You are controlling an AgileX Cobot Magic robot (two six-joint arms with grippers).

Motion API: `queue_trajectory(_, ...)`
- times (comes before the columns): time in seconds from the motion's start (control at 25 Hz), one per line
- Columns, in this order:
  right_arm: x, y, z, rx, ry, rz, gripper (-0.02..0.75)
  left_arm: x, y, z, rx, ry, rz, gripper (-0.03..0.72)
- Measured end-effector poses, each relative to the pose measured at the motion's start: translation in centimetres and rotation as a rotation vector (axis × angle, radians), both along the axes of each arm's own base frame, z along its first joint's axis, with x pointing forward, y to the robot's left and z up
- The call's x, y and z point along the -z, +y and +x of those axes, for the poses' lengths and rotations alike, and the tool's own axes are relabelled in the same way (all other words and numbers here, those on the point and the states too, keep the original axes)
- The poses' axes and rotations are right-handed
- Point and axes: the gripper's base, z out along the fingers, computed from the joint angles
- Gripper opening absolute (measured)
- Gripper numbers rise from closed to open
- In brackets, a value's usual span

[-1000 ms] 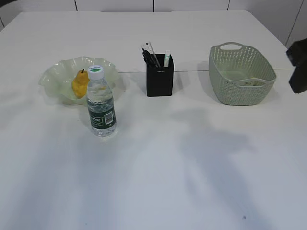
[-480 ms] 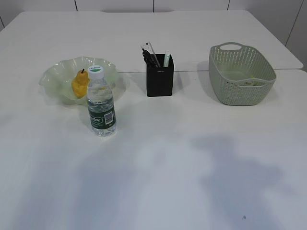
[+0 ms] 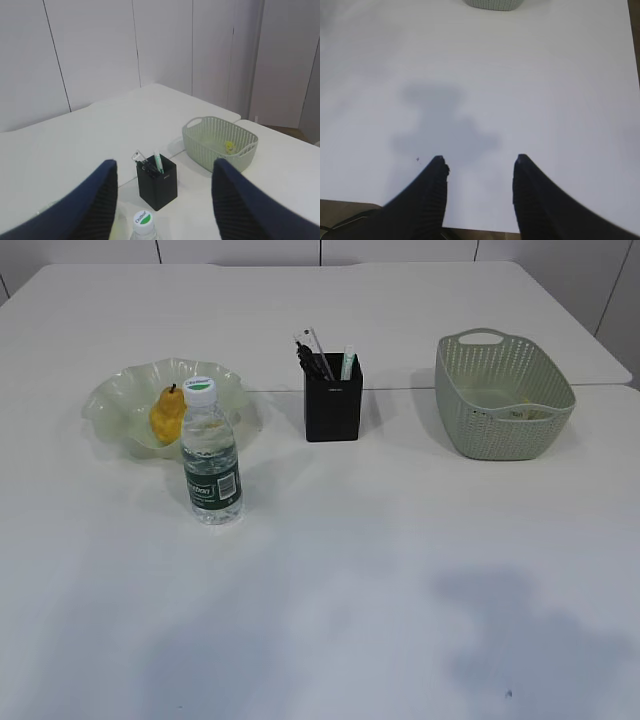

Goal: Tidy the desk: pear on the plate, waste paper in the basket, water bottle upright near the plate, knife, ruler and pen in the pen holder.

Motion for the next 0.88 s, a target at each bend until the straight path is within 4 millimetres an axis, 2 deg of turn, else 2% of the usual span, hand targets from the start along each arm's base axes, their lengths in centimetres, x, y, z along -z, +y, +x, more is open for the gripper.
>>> queue_trajectory(0.32,-0.3,-0.7,-2.5,0.010,-0.076,0.022,0.328,-1.1,-0.1,-2.1,0.003,-0.043,-0.034,0.426)
queue_trajectory(0.56,1.6,-1.2,-4.7,0.020,-0.089,0.034,0.328,-1.5,-0.4,-3.4,0.036,-0.059,-0.044,0.426)
queue_trajectory(0.76,3.4,-2.0,-7.4,0.026,-0.147,0.039,0.328,-1.4,-0.7,-3.7,0.072,-0.051,-0.039,0.426)
queue_trajectory(0.88,4.6,-2.5,-8.8,0.034,-0.185,0.032,0.328,-0.6,-0.7,-3.8,0.079,-0.029,-0.040,0.426)
